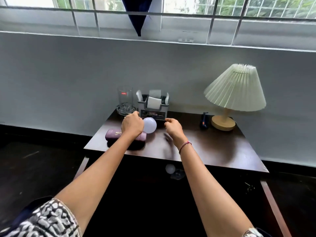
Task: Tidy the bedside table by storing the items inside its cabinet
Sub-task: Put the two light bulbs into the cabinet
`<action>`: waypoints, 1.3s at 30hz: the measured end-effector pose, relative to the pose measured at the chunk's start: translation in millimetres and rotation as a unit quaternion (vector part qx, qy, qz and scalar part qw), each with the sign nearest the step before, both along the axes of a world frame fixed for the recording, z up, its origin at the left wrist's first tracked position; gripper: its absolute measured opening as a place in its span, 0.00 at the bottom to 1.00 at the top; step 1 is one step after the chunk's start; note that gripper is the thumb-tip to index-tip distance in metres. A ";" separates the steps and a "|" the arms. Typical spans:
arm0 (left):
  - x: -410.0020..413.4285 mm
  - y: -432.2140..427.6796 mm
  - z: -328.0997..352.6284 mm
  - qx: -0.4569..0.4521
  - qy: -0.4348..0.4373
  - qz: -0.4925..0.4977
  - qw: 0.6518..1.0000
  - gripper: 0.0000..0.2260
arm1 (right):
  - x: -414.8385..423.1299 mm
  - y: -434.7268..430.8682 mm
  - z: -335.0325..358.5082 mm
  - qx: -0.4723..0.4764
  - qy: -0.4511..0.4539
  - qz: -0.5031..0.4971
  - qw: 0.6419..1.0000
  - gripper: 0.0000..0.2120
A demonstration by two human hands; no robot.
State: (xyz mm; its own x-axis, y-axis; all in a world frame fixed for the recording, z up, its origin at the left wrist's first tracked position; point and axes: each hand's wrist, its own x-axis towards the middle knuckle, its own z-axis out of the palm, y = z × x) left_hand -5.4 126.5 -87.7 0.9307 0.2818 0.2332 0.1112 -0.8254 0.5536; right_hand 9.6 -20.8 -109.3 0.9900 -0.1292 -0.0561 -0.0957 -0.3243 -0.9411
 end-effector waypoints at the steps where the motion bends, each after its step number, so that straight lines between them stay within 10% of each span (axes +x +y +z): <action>1: 1.7 -0.2 -0.6 0.002 0.014 -0.001 1.000 0.17 | 0.1 0.8 -1.3 0.010 0.013 0.013 1.000 0.18; 10: 6.6 -11.0 -6.2 0.006 0.080 -0.002 0.997 0.16 | -9.7 22.2 -10.9 0.125 0.034 0.087 0.988 0.16; 28: -34.1 -36.4 9.4 -0.153 -0.089 -0.074 0.981 0.14 | -51.7 -4.0 23.4 0.200 -0.059 -0.043 0.977 0.06; 39: -88.1 -31.8 -6.1 -0.208 -0.095 -0.113 0.967 0.18 | -115.3 -29.2 15.5 0.249 -0.023 0.035 0.968 0.34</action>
